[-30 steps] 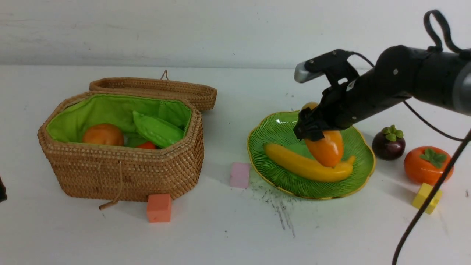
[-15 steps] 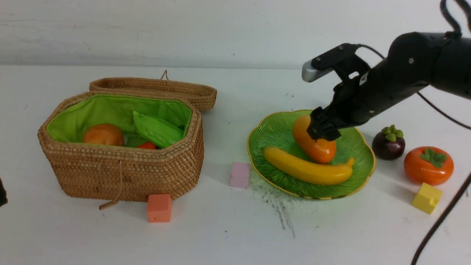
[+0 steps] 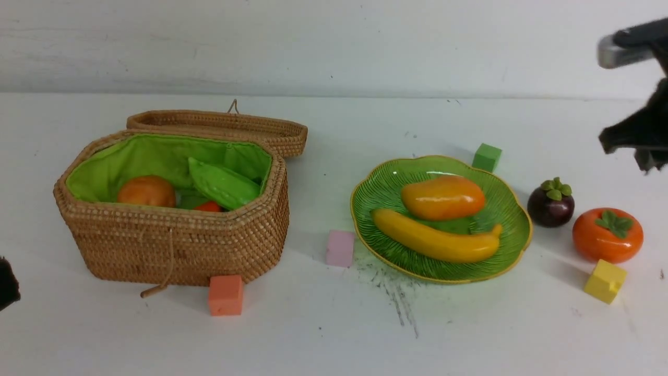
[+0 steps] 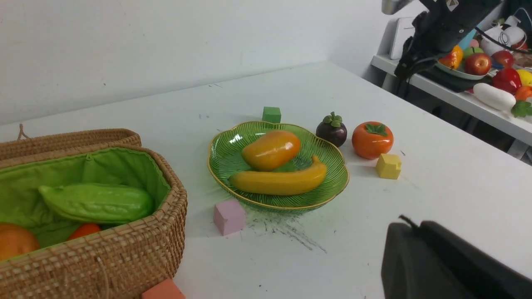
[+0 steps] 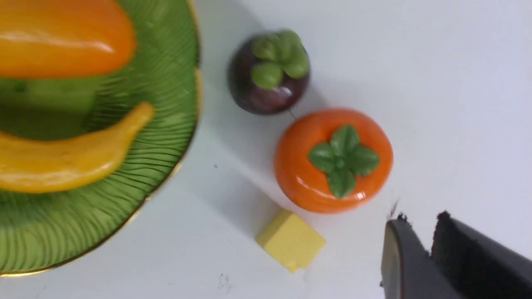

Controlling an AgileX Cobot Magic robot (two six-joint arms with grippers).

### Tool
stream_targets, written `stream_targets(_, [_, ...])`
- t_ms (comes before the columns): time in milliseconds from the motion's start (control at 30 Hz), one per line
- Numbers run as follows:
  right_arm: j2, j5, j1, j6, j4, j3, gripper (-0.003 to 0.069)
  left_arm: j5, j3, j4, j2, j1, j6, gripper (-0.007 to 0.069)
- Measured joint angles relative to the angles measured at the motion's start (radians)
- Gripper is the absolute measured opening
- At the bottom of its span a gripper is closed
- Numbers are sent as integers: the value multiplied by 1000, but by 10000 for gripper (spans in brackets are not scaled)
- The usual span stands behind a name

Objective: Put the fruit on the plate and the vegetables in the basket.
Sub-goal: Grab a tomato with your right arm and place it on the plate on the right.

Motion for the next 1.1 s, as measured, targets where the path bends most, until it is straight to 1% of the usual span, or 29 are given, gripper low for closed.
stream_targets(67, [43, 6, -82, 20, 102, 0, 208, 0, 0, -2, 0, 0, 6, 15])
stream_targets(100, [48, 6, -90, 23, 125, 0, 217, 0, 0, -2, 0, 0, 6, 15])
stream_targets(133, [87, 7, -145, 41, 208, 0, 300, 0, 1, -4, 0, 0, 13, 15])
stream_targets(167, [112, 8, -171, 47, 260, 0, 347, 0, 1, -5, 0, 0, 18, 15])
stream_targets(300, [199, -9, -264, 57, 384, 0, 569, 2, 1, -7, 0, 0, 42, 15])
stream_targets(367, [247, -43, -298, 57, 418, 0, 646, 7, 1, -18, 0, 0, 64, 15])
stream_targets(400, [263, -60, -306, 57, 426, 0, 664, 7, 1, -23, 0, 0, 69, 15])
stream_targets(467, [297, -104, -315, 57, 440, 0, 676, 7, 1, -33, 0, 0, 75, 15])
stream_targets(567, [325, -150, -316, 56, 471, 0, 672, 7, 1, -37, 0, 0, 77, 15])
stream_targets(633, [345, -193, -316, 39, 539, 0, 655, 7, 1, -38, 0, 0, 77, 15])
stream_targets(800, [368, -226, -316, -32, 651, -1, 631, 7, 1, -58, 0, 0, 77, 15])
stream_targets(967, [402, -241, -316, -45, 705, -3, 621, 7, 1, -75, 0, 0, 77, 15])
stream_targets(1100, [434, -228, -316, -66, 721, -3, 594, 7, 1, -80, 0, 0, 77, 15])
